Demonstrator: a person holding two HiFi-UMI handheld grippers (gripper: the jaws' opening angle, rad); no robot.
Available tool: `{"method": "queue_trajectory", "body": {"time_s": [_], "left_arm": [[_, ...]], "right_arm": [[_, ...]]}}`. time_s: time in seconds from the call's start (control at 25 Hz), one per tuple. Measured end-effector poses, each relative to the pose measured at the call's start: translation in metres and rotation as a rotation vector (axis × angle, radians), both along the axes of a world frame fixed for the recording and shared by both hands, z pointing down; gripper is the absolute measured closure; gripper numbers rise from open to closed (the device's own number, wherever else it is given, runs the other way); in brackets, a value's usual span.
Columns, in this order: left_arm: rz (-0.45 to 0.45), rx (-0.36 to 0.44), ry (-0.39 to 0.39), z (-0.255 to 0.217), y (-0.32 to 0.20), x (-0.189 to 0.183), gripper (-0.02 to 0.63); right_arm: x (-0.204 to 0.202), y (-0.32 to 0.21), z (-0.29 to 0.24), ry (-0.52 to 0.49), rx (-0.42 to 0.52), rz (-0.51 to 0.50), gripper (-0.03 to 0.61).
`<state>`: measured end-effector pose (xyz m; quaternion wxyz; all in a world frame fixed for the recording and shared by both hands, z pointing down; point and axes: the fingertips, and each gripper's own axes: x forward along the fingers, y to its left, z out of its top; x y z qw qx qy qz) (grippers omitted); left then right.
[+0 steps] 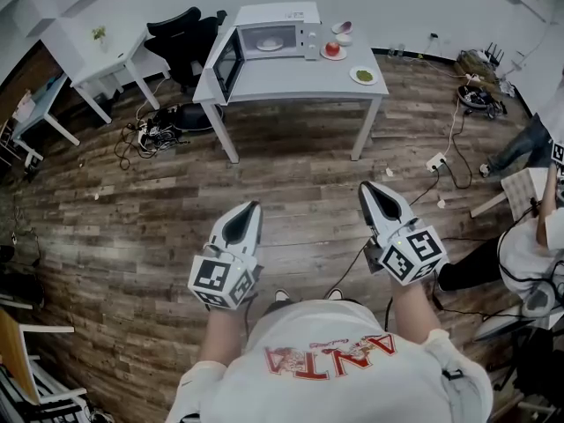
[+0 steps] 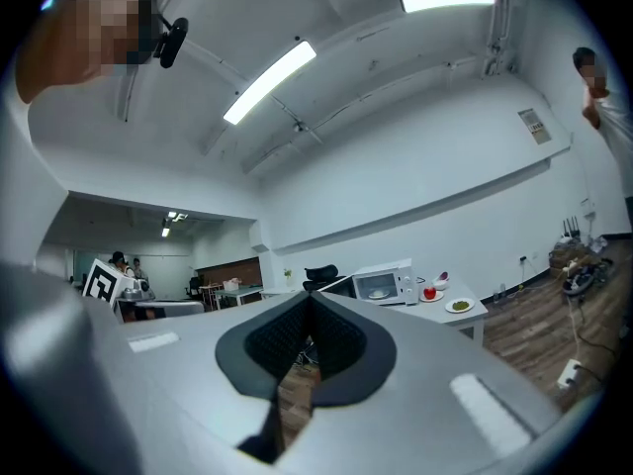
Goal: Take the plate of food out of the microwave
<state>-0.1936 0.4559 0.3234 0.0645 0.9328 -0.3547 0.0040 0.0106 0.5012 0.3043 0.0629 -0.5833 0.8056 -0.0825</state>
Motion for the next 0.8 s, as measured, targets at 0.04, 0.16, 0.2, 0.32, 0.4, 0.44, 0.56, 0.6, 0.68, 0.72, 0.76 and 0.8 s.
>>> {"method": "queue_trajectory", "body": {"time_s": [0.04,0.16,0.2,0.32,0.4,0.44,0.56,0.6,0.68,0.72,0.76,0.8], "left_arm": [[0.001,-0.002,0.001,0.001,0.000,-0.002,0.600],[0.005,-0.006,0.003,0.001,-0.001,-0.007,0.601],[0.005,-0.007,0.003,0.001,-0.002,-0.009,0.601],[0.006,-0.007,0.002,0.001,-0.004,-0.016,0.601],[0.006,-0.010,0.004,0.002,-0.007,-0.022,0.601],[0.006,-0.012,0.005,0.003,-0.008,-0.025,0.601],[0.006,-0.017,0.009,0.005,-0.014,-0.039,0.601],[0.004,-0.018,0.010,0.006,-0.015,-0.045,0.600],[0.001,-0.019,0.013,0.009,-0.018,-0.058,0.601],[0.001,-0.019,0.013,0.011,-0.019,-0.065,0.601],[0.002,-0.020,0.012,0.014,-0.020,-0.072,0.601],[0.000,-0.023,0.011,0.018,-0.023,-0.079,0.600]], "right_arm": [[-0.002,0.000,0.000,-0.017,0.003,-0.004,0.583],[-0.008,-0.001,-0.003,-0.042,0.010,-0.014,0.583],[-0.010,-0.002,-0.003,-0.042,0.010,-0.018,0.583],[-0.018,-0.005,-0.004,-0.044,0.009,-0.026,0.583],[-0.024,-0.007,-0.002,-0.049,0.003,-0.028,0.583],[-0.027,-0.009,-0.001,-0.052,-0.001,-0.029,0.583],[-0.040,-0.015,0.003,-0.059,-0.018,-0.028,0.583],[-0.045,-0.017,0.004,-0.060,-0.023,-0.028,0.583],[-0.057,-0.021,0.006,-0.056,-0.030,-0.031,0.583],[-0.064,-0.023,0.007,-0.049,-0.033,-0.032,0.583],[-0.071,-0.026,0.008,-0.041,-0.036,-0.035,0.583],[-0.080,-0.029,0.010,-0.032,-0.039,-0.039,0.583]]}}
